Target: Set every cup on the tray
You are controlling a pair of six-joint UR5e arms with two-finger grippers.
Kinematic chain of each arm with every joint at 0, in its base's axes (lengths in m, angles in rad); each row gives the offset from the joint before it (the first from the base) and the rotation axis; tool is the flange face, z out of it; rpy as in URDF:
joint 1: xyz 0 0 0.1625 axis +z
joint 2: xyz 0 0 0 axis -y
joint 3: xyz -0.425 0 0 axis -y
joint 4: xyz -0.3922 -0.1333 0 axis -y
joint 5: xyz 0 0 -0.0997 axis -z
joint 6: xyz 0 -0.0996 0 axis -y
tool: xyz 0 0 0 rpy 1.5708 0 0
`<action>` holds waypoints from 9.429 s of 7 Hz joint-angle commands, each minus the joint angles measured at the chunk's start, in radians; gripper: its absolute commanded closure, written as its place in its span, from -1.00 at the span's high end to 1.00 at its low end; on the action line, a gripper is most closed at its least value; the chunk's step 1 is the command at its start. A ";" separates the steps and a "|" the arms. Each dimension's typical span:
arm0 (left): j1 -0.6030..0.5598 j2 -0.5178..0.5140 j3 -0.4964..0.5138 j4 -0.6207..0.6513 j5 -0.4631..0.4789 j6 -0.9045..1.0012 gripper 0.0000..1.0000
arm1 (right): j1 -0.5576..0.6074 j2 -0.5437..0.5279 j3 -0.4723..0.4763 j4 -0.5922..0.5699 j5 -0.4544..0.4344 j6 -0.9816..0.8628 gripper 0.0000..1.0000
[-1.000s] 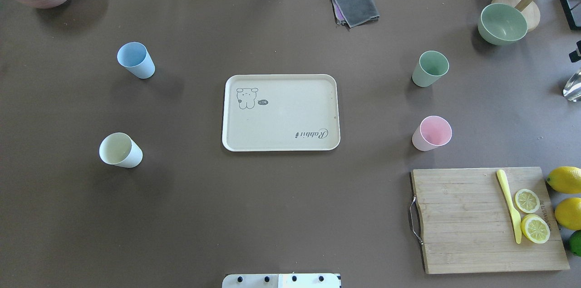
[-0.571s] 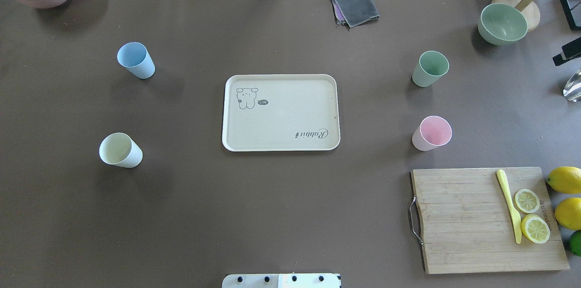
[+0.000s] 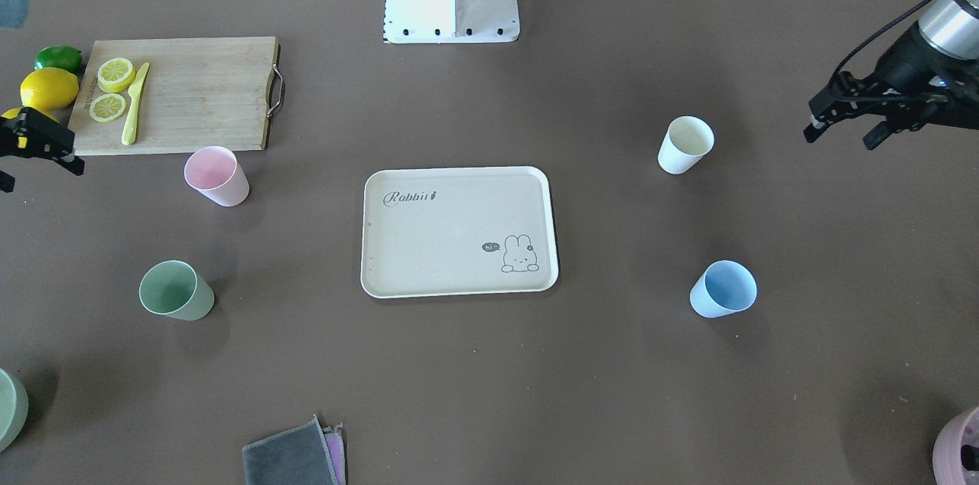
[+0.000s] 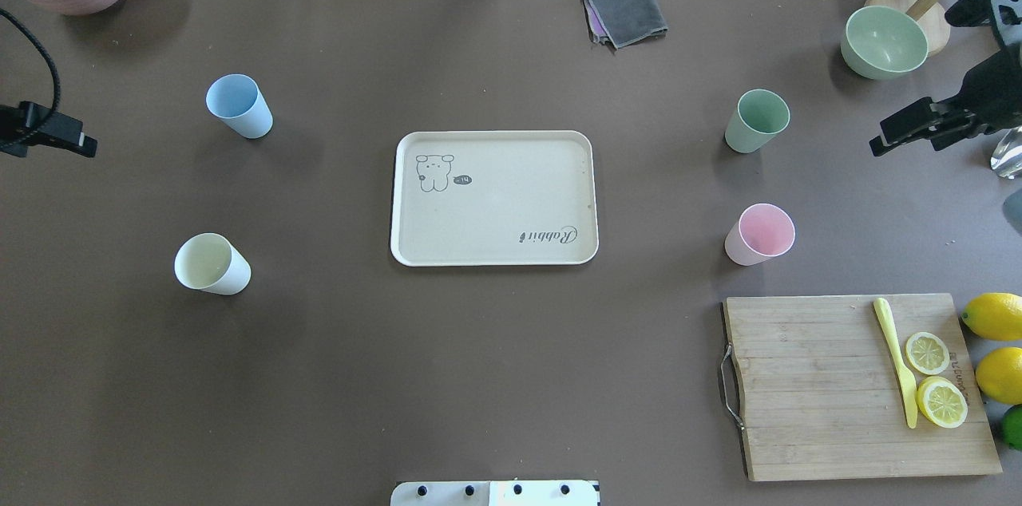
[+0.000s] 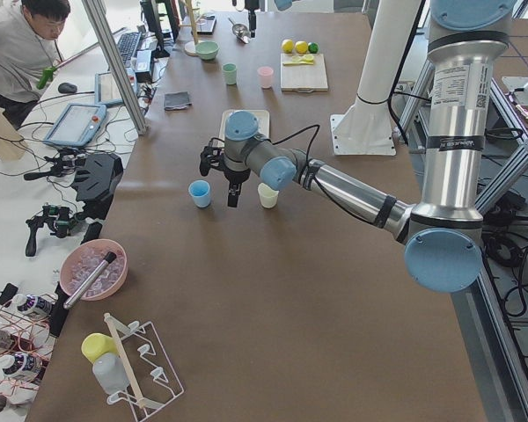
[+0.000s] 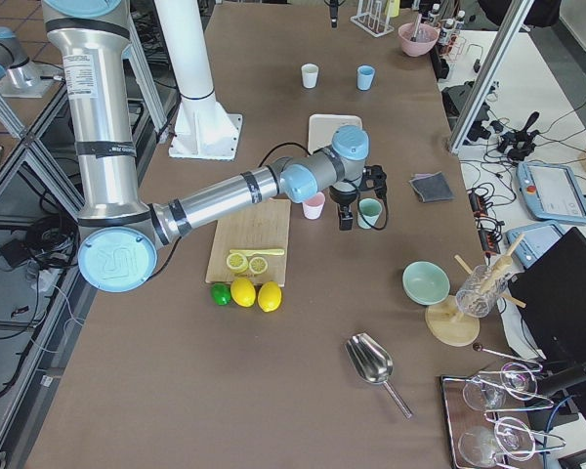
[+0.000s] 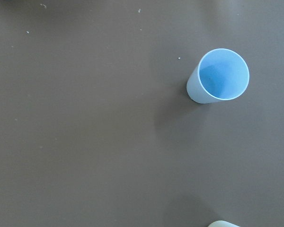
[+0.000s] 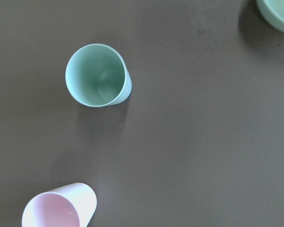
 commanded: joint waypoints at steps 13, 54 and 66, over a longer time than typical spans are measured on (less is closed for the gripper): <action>0.294 0.006 -0.038 -0.012 0.173 -0.242 0.93 | -0.263 0.179 -0.101 0.026 -0.041 0.196 -1.00; 0.104 -0.488 0.639 -0.022 0.128 0.108 -1.00 | -0.404 0.677 -0.522 0.103 -0.180 0.632 1.00; 0.339 -0.807 0.649 0.073 0.190 -0.303 0.95 | -0.131 0.430 -0.436 0.089 -0.056 0.277 1.00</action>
